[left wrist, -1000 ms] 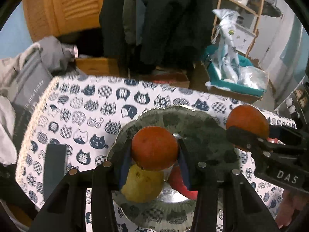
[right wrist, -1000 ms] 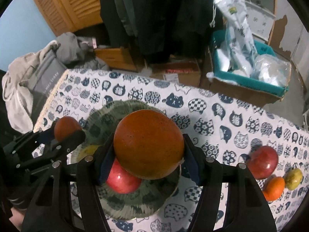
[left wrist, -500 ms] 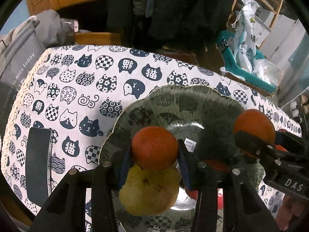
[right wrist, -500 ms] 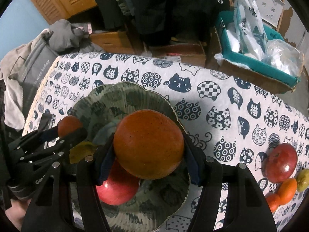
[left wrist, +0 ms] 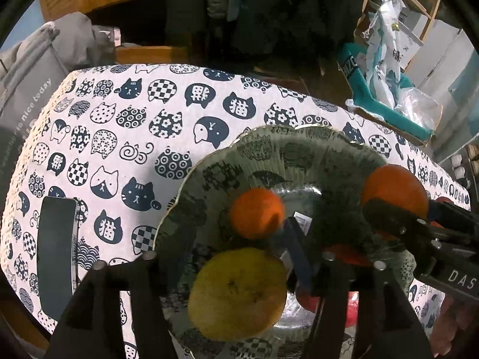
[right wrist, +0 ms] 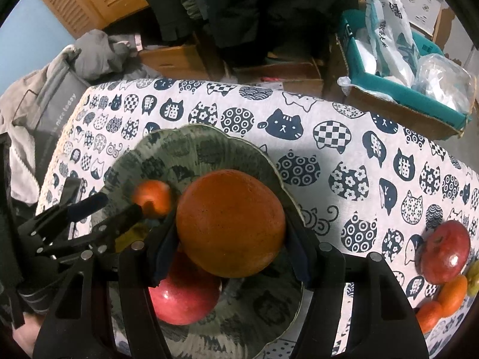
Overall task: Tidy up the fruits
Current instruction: 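Open both tools to release the oranges inside the bowl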
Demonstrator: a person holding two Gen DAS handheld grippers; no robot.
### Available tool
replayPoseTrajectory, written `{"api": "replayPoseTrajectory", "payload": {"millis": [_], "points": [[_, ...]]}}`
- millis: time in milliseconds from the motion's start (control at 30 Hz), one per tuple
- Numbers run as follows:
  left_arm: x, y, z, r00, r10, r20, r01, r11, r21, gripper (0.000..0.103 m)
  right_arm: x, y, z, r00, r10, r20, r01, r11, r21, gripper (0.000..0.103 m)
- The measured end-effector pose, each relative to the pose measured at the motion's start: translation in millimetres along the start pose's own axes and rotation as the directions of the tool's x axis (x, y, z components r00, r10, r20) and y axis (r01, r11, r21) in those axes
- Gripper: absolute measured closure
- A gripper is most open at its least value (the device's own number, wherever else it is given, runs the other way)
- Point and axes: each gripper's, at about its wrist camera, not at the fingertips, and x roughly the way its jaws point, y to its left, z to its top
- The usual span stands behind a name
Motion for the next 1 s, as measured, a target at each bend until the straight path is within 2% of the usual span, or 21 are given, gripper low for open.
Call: {"api": "replayPoseTrajectory", "payload": {"millis": [233, 500, 833, 1000], "points": [[-12.5, 14.2, -0.9, 0.999, 0.037, 0.007, -0.037, 0.999, -0.039, 0.038, 4.7, 14.4, 0.3, 1.000, -0.008, -0.008, 0.008, 0.999, -0.039, 0.038], [-20.3, 38.5, -10.7, 0.999, 0.047, 0.002, -0.047, 0.993, -0.104, 0.034, 17.1, 28.0, -2.7, 0.999, -0.035, -0.040, 0.032, 0.997, -0.069, 0.037], [-28.7, 49.2, -17.2, 0.999, 0.046, 0.005, -0.045, 0.992, -0.116, 0.034, 29.2, 40.3, -4.7, 0.995, -0.055, -0.087, 0.047, 0.995, -0.093, 0.036], [-36.4, 50.5, -19.1, 0.999, 0.035, 0.013, -0.033, 0.991, -0.128, 0.030, 18.6, 44.8, -4.5, 0.998, -0.034, -0.045, 0.029, 0.995, -0.097, 0.023]]}}
